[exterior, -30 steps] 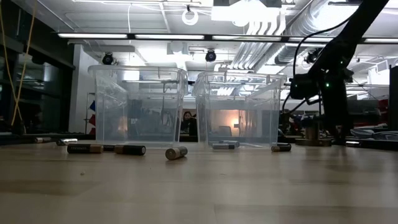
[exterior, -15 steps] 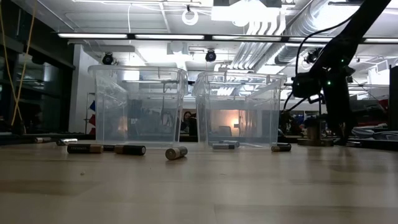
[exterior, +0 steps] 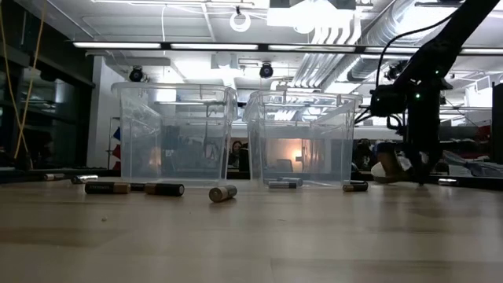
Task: Sort batteries
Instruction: Put silver battery into the right transparent bin
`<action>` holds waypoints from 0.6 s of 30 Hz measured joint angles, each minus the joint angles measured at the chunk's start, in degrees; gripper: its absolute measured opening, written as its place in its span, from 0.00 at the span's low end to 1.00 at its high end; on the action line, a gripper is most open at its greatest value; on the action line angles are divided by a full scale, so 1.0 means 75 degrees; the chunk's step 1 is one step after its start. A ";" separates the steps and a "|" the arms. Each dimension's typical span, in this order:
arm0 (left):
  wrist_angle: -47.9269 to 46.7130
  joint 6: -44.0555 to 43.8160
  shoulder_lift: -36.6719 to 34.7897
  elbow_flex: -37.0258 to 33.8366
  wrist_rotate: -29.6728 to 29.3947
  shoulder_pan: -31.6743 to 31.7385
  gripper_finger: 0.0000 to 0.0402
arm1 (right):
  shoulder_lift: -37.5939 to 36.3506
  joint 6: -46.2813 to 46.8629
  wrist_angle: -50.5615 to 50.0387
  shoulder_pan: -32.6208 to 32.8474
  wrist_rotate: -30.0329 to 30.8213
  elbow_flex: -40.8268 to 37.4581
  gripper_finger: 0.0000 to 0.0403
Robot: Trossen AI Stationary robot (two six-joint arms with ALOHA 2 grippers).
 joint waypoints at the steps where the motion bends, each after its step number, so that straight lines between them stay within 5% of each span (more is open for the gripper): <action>1: 0.0000 0.0000 0.0000 0.0000 0.0000 0.0000 0.29 | -0.0220 0.0066 -0.0282 0.0049 0.0307 0.0026 0.00; 7: -0.0067 0.0000 0.0000 0.0000 0.0013 0.0000 0.29 | -0.0725 0.0176 -0.1663 -0.0187 0.1186 0.0056 0.00; 18: -0.0140 0.0000 0.0000 0.0000 0.0012 0.0000 0.29 | -0.0704 0.0097 -0.0474 -0.0251 0.1440 -0.0679 0.00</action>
